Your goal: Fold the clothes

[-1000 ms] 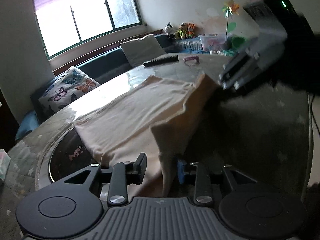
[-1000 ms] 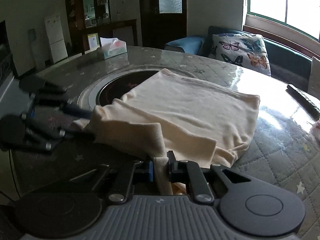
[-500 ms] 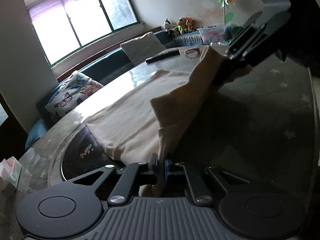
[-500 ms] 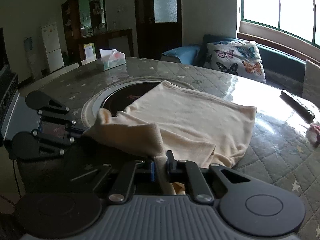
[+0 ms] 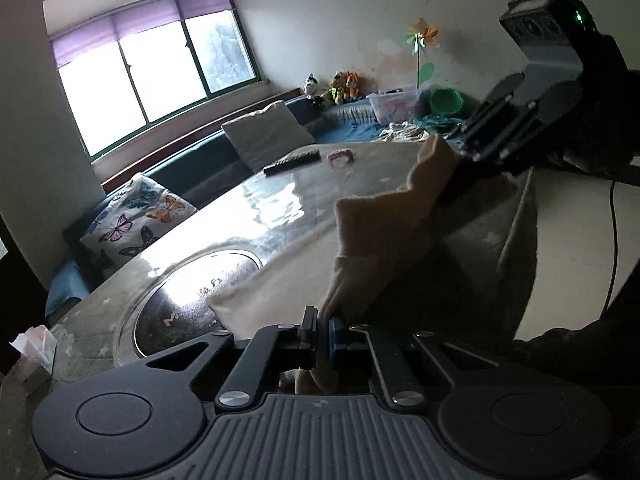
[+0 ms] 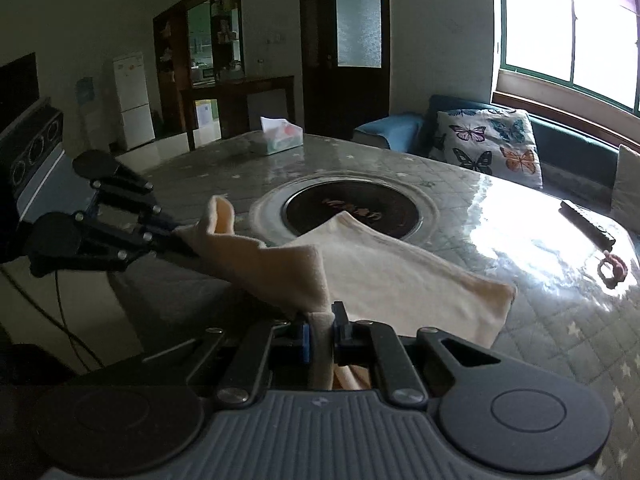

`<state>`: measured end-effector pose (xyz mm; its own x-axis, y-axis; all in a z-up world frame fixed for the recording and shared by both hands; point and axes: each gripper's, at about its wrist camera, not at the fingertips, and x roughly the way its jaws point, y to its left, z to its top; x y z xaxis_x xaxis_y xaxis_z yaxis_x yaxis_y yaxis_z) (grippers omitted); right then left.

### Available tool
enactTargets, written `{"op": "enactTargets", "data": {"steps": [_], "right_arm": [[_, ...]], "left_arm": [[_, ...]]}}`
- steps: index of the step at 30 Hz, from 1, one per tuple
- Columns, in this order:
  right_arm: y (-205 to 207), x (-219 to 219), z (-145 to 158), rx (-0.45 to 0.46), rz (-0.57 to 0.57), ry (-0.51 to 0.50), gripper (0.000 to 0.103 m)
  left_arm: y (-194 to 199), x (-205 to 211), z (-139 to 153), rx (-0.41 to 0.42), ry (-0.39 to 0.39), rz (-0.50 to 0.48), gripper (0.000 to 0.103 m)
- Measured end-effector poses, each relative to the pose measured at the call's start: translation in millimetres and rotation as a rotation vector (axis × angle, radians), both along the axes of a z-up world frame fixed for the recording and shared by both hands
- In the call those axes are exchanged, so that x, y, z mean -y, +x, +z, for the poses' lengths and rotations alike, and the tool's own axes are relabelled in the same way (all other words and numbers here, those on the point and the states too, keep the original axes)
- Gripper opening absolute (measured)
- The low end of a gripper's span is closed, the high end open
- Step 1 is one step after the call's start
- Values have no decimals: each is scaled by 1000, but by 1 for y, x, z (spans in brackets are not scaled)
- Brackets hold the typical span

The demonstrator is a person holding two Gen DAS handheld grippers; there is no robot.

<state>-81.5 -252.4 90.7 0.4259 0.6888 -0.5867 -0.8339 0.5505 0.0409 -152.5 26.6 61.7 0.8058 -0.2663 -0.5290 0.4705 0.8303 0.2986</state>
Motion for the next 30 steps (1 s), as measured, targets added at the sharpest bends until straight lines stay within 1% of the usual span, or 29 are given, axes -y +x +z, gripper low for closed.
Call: {"op": "enactTargets", "data": {"steps": [3, 6, 9, 12, 14, 17, 20, 21, 22, 23, 25, 26, 28, 30], "right_arm": [[-6, 1, 3, -6, -5, -4, 8], [4, 0, 6, -1, -25, 6, 8], [26, -3, 11, -11, -46, 18, 8], [55, -9, 14, -31, -63, 18, 8], [79, -16, 11, -52, -73, 7, 8], [118, -26, -1, -114, -98, -7, 8], [156, -38, -26, -147, -161, -20, 9], [167, -41, -36, -160, -180, -23, 9], [177, -44, -46, -173, -199, -25, 9], [184, -45, -55, -186, -220, -24, 10], [198, -45, -73, -214, -262, -22, 18], [200, -44, -80, -219, -280, -22, 19], [202, -36, -85, -230, -322, 6, 34], [200, -24, -82, -202, -377, 32, 34]], "left_arm": [[8, 1, 3, 3, 1, 3, 6], [26, -3, 5, 1, -25, 10, 6], [52, -8, 5, -11, -51, 20, 6], [88, -14, 4, -34, -77, 30, 6], [117, -17, -3, -67, -77, 40, 6], [154, -22, -17, -114, -81, 62, 6], [181, -28, -36, -157, -90, 97, 6], [189, -30, -42, -171, -94, 109, 8], [198, -32, -49, -185, -97, 121, 14], [207, -34, -55, -199, -100, 133, 17], [224, -38, -68, -228, -106, 157, 26], [232, -40, -73, -241, -110, 168, 26], [231, -39, -70, -239, -131, 176, 27], [229, -38, -66, -237, -152, 183, 31]]}}
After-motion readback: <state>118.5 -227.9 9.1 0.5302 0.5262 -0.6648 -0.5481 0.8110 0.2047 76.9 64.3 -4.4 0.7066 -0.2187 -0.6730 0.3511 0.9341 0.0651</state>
